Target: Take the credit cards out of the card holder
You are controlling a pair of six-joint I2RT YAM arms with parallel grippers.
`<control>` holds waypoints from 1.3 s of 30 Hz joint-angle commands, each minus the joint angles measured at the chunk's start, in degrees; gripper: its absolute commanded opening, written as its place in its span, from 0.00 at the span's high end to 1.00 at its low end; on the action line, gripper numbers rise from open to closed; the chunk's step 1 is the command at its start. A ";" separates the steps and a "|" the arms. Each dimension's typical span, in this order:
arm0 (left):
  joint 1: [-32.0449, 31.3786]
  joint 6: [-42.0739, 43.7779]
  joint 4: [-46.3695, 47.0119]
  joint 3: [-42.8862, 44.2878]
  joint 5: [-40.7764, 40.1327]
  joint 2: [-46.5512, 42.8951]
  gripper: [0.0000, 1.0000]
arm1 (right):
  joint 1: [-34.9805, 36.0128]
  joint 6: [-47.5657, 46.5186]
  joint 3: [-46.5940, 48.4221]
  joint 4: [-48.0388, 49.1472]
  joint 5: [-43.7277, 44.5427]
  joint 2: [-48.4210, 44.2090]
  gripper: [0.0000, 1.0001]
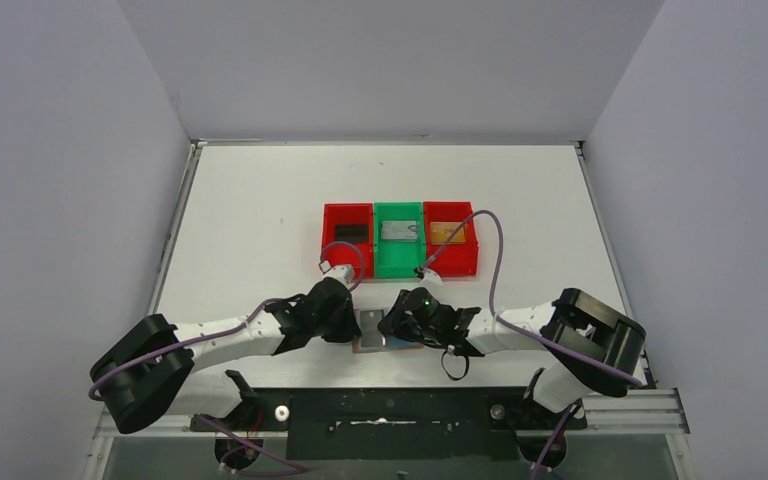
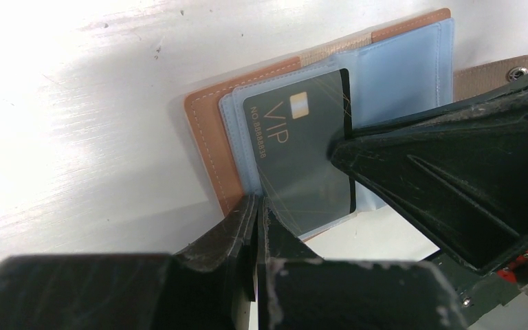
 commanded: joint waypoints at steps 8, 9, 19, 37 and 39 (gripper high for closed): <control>-0.11 -0.35 -1.68 -1.28 -2.13 0.13 1.00 | 0.10 -0.77 -2.51 4.61 -0.42 -4.12 0.93; -0.17 -0.44 -1.94 -1.13 -2.36 0.26 1.00 | 0.00 -0.59 -3.23 5.62 -0.79 -4.66 0.95; -0.11 -0.47 -2.51 -0.35 -2.72 1.10 1.00 | -3.04 2.31 -8.69 16.35 -7.02 -3.81 1.00; -0.11 -1.08 -3.12 -0.43 -4.38 -2.71 0.92 | -4.87 3.91 -11.46 14.88 -7.71 -3.58 1.00; -0.16 -0.79 -2.61 0.41 -4.55 -3.98 0.77 | -4.85 4.29 -11.43 14.48 -7.24 -3.29 1.00</control>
